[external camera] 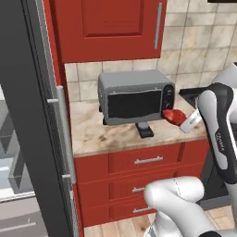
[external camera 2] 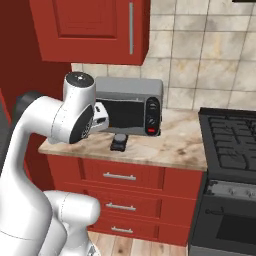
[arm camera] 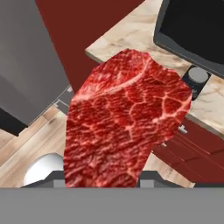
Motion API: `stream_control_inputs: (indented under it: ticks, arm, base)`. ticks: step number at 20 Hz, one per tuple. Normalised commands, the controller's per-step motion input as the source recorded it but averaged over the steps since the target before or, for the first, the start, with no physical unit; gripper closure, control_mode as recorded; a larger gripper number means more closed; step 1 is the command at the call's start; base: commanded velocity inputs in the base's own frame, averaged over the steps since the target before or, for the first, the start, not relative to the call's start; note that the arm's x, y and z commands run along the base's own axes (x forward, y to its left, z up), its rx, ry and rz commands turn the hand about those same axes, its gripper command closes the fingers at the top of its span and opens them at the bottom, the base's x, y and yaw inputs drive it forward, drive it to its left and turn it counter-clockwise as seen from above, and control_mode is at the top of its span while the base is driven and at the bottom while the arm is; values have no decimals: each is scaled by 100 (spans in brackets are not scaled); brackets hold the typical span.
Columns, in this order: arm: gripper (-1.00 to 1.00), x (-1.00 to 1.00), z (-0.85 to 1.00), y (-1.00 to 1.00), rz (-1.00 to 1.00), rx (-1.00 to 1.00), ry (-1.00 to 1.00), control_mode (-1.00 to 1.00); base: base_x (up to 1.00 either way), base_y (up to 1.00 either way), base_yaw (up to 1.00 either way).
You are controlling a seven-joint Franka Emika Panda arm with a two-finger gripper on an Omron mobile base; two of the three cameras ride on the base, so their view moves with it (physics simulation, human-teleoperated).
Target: Take the steak from the fridge and place it on the digital scale on the counter by the fridge. Wait a few seconds for a reading, then move it to the plate on the dining counter.
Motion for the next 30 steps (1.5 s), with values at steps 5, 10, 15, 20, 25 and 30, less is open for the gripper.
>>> stream_control_inputs:
  ticks: [5, 10, 15, 20, 25, 30]
  arm:
    - [100, 0, 0, 0, 0, 0, 0, 100]
    - [100, 0, 0, 0, 0, 0, 0, 100]
    - [100, 0, 0, 0, 0, 0, 0, 100]
    - [100, 0, 0, 0, 0, 0, 0, 100]
    - [100, 0, 0, 0, 0, 0, 0, 100]
    - [100, 0, 0, 0, 0, 0, 0, 100]
  base:
    - [43, -10, 0]
    - [0, -29, 0]
    - [20, -49, -2]
    - [44, -32, -2]
    - [35, -4, 0]
    - [8, 0, 0]
